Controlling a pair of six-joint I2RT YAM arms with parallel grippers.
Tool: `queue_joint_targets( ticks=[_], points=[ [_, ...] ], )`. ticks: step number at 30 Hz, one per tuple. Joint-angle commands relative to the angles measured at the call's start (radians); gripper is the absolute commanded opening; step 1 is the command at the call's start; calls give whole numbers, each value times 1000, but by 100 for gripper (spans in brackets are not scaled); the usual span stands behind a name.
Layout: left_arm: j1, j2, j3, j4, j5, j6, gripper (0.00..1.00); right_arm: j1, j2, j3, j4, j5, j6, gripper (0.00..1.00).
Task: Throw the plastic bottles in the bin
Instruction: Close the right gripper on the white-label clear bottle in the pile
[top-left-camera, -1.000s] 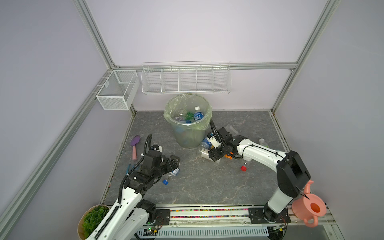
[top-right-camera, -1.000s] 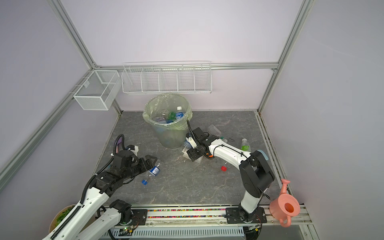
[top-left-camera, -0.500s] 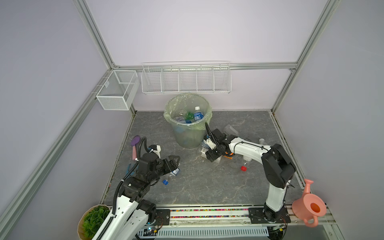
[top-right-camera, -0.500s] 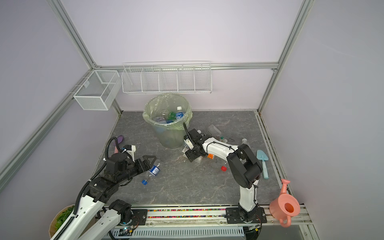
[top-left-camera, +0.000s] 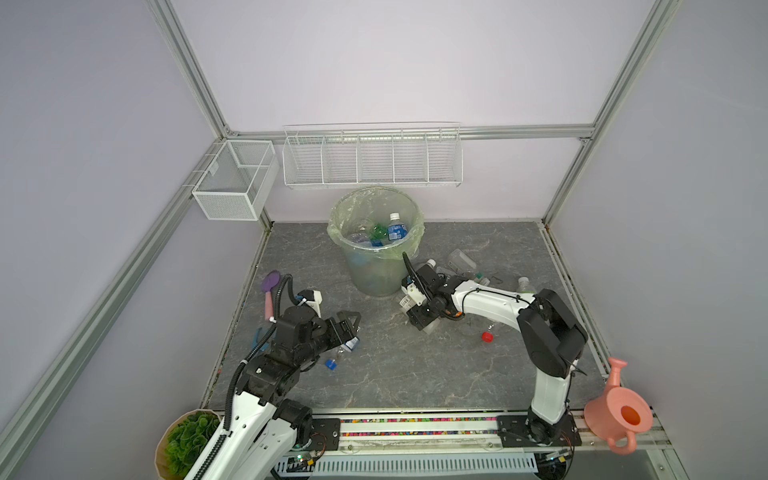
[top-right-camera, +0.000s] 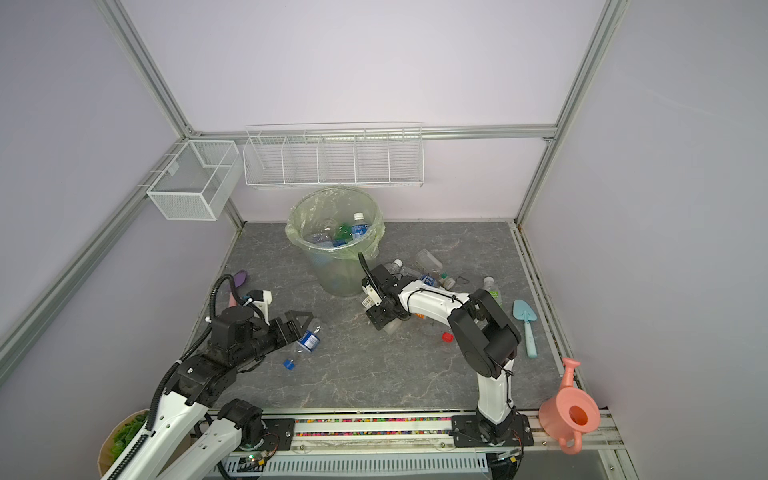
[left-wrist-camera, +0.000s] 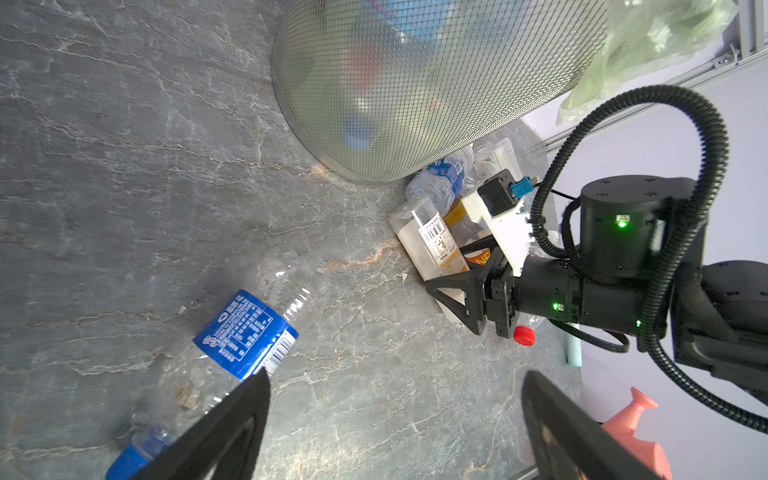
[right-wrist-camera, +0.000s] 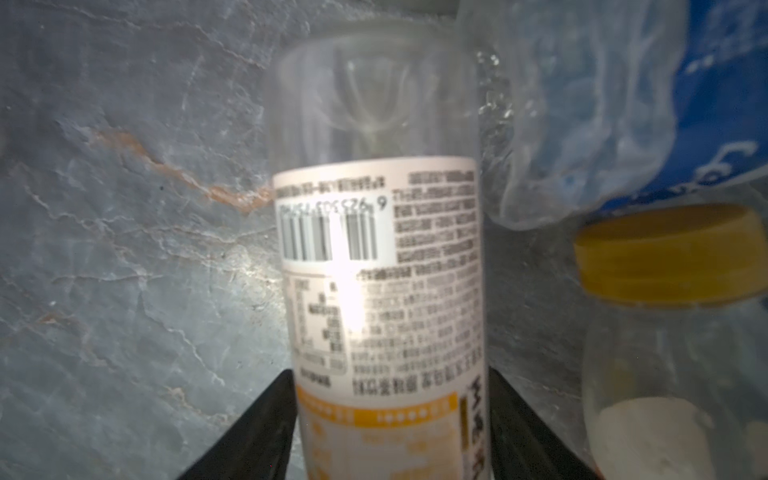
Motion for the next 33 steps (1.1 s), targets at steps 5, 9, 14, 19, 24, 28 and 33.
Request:
queue_joint_targets(
  ticks=[5,9,14,19,24,28,33],
  points=[
    [-6,-31,22,-15,-4,-9,94,16,11,-36,15,15,40,60],
    [-7,-34,21,-16,1,-13,94,18,13,-55,21,13,60,46],
    [-7,-39,32,-21,0,-13,94,21,-12,-72,16,15,81,33],
    [-7,-44,41,-27,2,-13,94,23,-78,-95,12,15,113,31],
    [-6,-51,45,-38,-2,-10,94,29,-193,-127,-9,43,137,30],
    [-6,-51,44,-35,0,-12,94,32,-313,-162,-24,63,157,30],
    [-7,-53,44,-33,2,-11,94,34,-468,-161,-75,114,161,29]
  ],
)
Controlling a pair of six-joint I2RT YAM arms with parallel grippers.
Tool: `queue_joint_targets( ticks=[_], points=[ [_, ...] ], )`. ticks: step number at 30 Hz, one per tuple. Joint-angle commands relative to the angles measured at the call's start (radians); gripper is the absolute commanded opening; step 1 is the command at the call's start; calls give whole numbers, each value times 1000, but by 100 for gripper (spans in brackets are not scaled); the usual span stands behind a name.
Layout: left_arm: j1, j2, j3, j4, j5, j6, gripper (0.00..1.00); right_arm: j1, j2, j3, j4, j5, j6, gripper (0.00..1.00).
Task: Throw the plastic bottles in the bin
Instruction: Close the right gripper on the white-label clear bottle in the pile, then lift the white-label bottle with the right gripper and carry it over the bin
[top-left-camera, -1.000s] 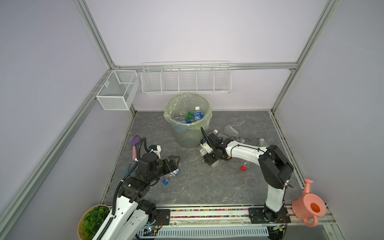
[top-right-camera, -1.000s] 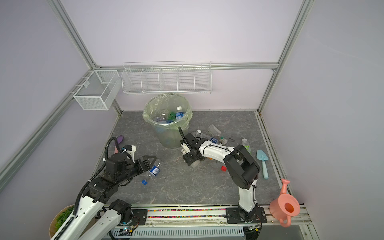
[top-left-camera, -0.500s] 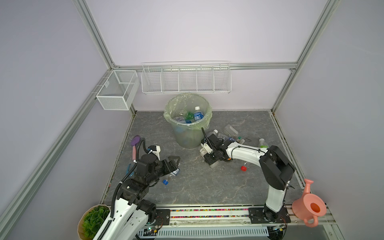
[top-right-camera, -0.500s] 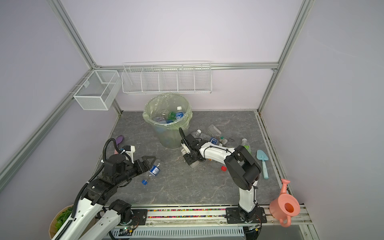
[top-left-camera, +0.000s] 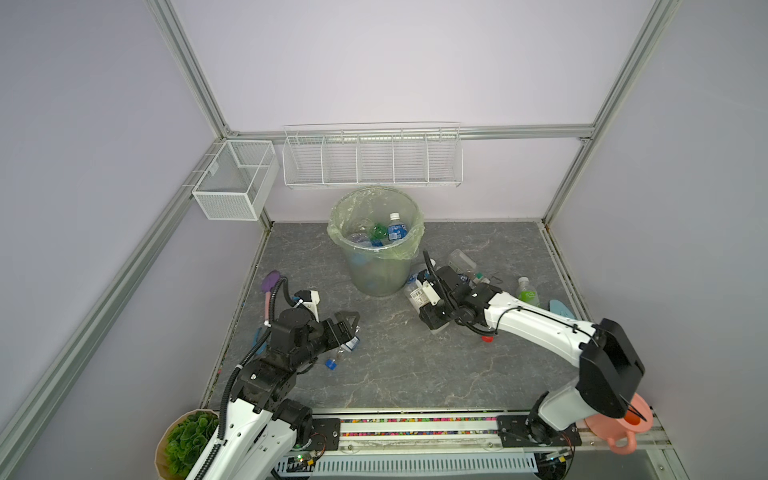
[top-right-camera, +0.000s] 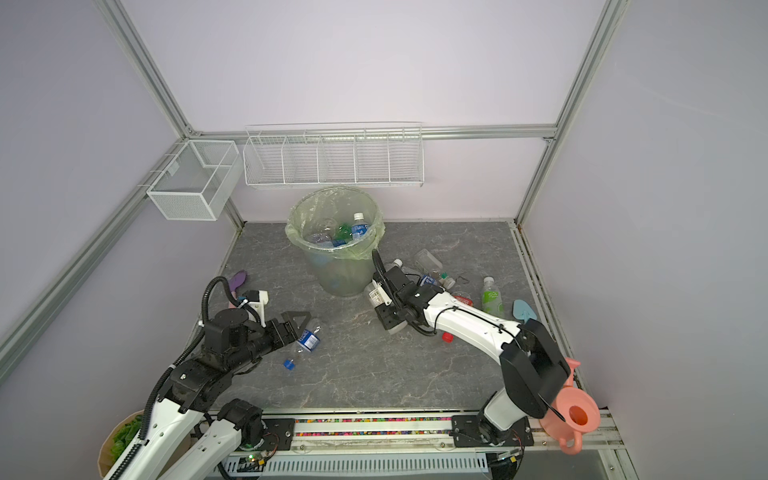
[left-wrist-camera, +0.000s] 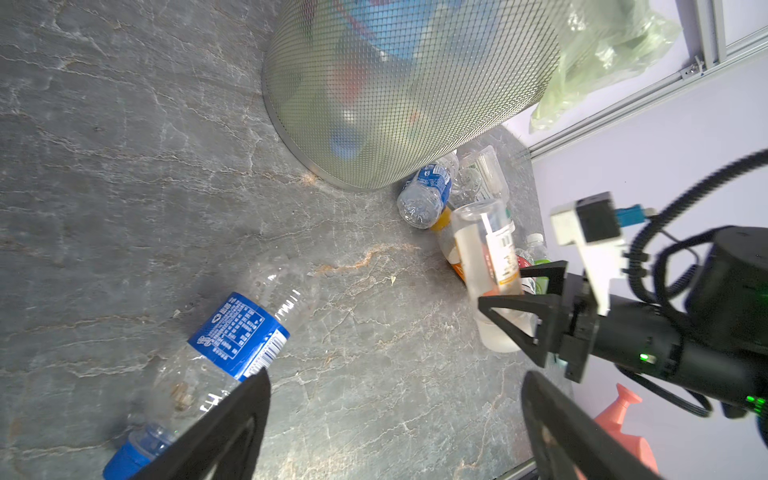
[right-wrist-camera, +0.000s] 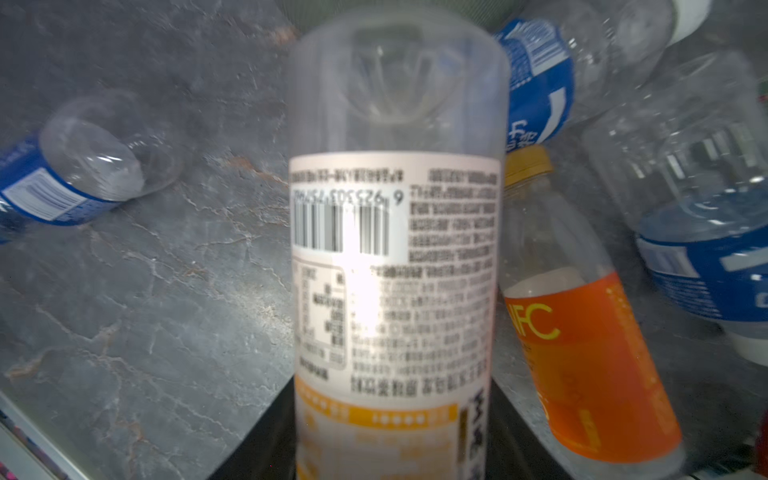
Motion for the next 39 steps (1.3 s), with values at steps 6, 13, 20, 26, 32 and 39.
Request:
queue_joint_targets(
  ticks=[6,13,20,26,32,39],
  points=[
    [-5,-13,24,-14,6,-10,94,6,-279,39,-86,84,10,30],
    [-41,-6,-10,46,-2,-51,93,35,-422,166,-131,30,-9,30],
    [-179,50,-2,81,-106,-65,93,50,-489,237,-110,13,13,17],
    [-296,116,20,113,-186,-74,93,63,-447,322,-116,-63,-5,7],
    [-367,167,29,144,-227,-82,93,68,-435,354,-100,-60,-21,7],
    [-404,221,45,157,-248,-71,93,72,-437,393,-88,-49,-37,7]
  ],
)
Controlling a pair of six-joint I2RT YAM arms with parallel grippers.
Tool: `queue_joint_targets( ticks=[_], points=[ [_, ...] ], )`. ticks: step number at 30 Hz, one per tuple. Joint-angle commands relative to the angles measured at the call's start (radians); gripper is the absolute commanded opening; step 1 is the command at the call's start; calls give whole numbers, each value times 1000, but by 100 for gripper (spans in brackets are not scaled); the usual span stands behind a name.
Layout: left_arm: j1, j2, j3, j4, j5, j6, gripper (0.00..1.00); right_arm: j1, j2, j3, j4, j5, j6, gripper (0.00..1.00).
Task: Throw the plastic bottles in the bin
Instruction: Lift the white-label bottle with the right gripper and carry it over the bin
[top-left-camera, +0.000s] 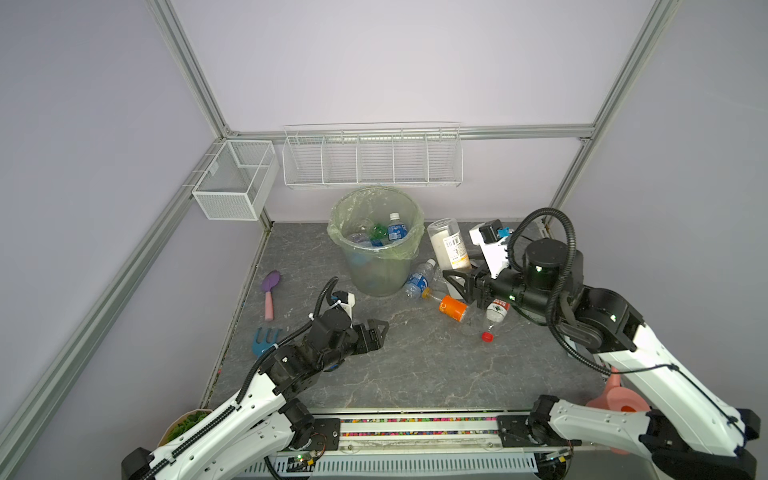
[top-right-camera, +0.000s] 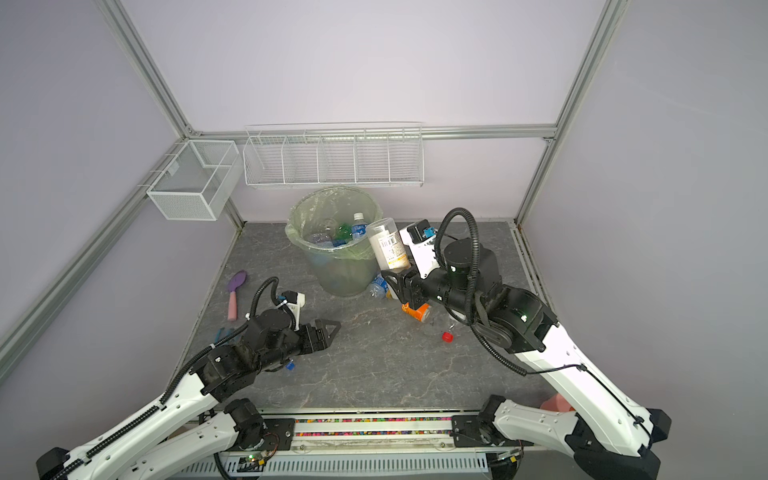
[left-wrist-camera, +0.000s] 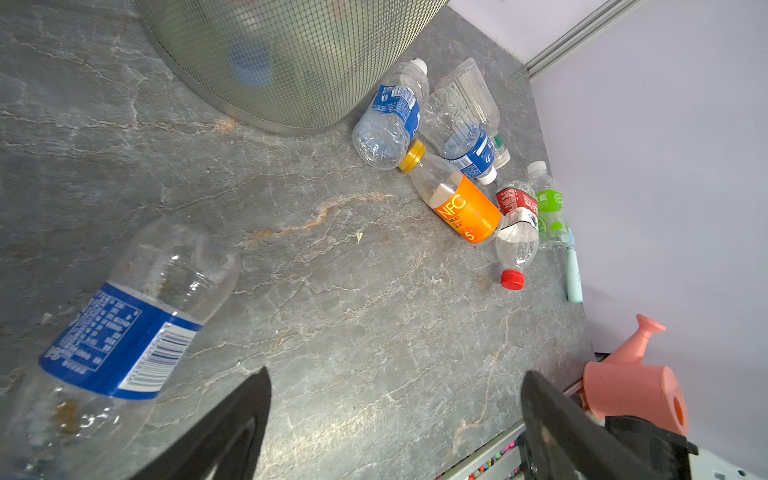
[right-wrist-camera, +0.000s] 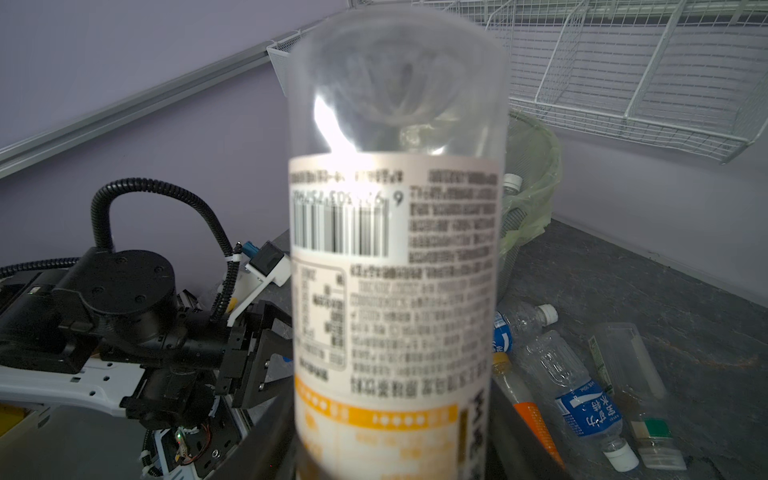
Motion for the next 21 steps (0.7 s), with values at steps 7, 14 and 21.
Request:
queue_joint_targets(
  ticks=[7,14,21],
  points=[
    [-37,43,51,32,-50,8,93,15,68,145,9,18,-62,7],
    [-53,23,56,7,-67,15,93,22,185,325,-9,15,-106,7],
    [-54,-9,56,-31,-82,22,93,28,294,494,-13,33,-140,7]
  ],
)
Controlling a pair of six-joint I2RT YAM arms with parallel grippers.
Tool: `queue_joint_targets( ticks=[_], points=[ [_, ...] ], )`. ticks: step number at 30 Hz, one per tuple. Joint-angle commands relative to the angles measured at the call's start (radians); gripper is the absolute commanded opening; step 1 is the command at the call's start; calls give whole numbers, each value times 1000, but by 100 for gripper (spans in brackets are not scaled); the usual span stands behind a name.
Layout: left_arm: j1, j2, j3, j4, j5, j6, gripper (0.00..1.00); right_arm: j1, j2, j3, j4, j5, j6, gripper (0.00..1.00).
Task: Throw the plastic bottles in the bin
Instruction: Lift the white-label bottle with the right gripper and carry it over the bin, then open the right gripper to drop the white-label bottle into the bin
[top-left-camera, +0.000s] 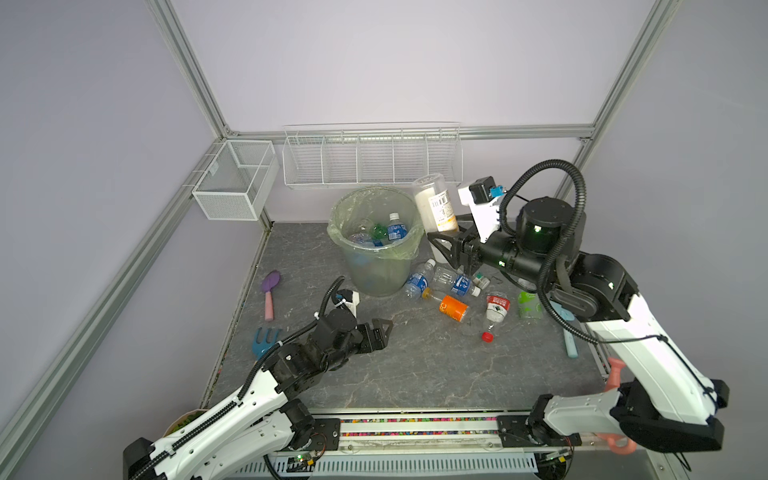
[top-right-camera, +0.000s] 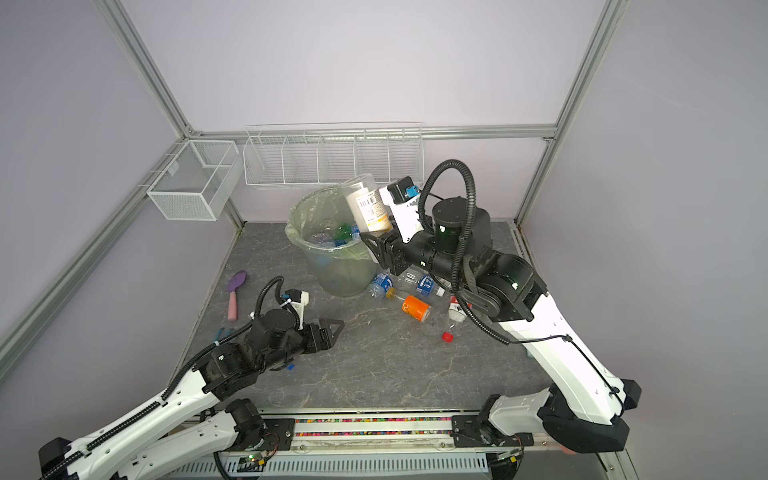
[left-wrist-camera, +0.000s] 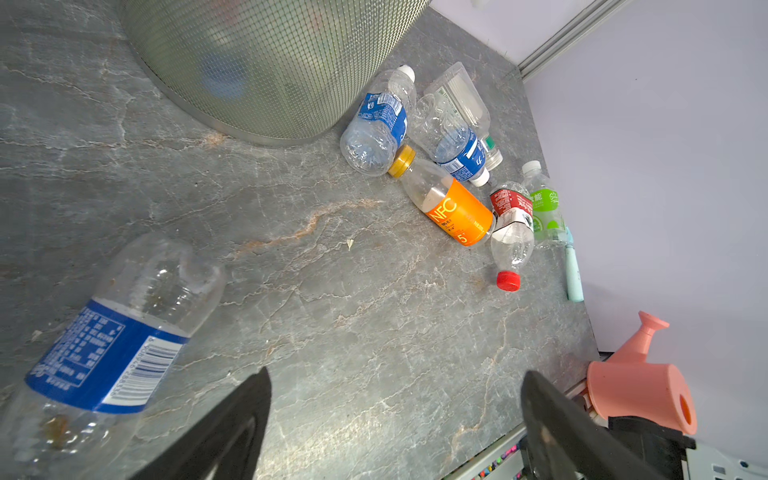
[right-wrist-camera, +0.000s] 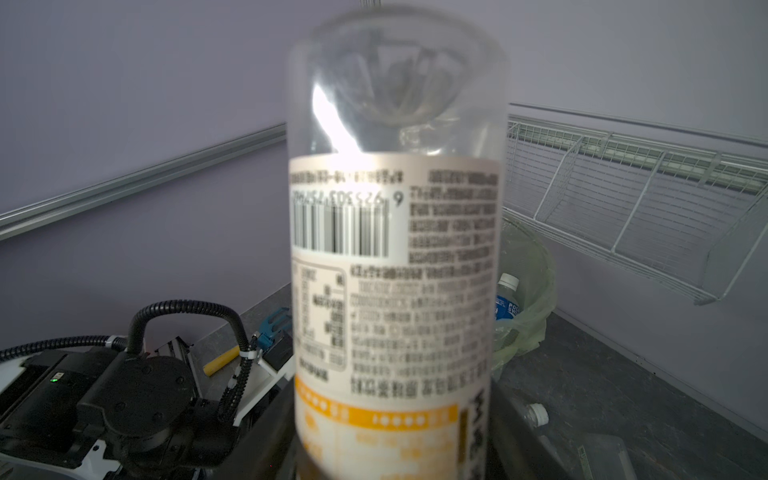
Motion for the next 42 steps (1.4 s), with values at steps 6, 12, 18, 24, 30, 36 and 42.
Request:
queue_joint_targets(
  ticks=[6,12,18,24,30,36,42],
  points=[
    [-4,-47,44,-55,-34,24,93,13,165,248,-31,20,-56,7],
    [-4,-74,44,-78,-42,25,93,20,260,373,-56,32,-73,7],
    [-3,-91,48,-102,-46,27,93,22,335,443,-63,71,-95,7],
    [-3,-108,44,-114,-54,23,93,24,369,482,-77,66,-96,7],
    [-4,-97,45,-104,-47,23,93,23,385,470,-56,107,-138,7],
    [-5,-107,47,-116,-48,17,93,6,476,494,-43,126,-160,7],
    [-5,-142,45,-135,-51,2,93,-127,714,715,-187,10,-36,10]
  ],
)
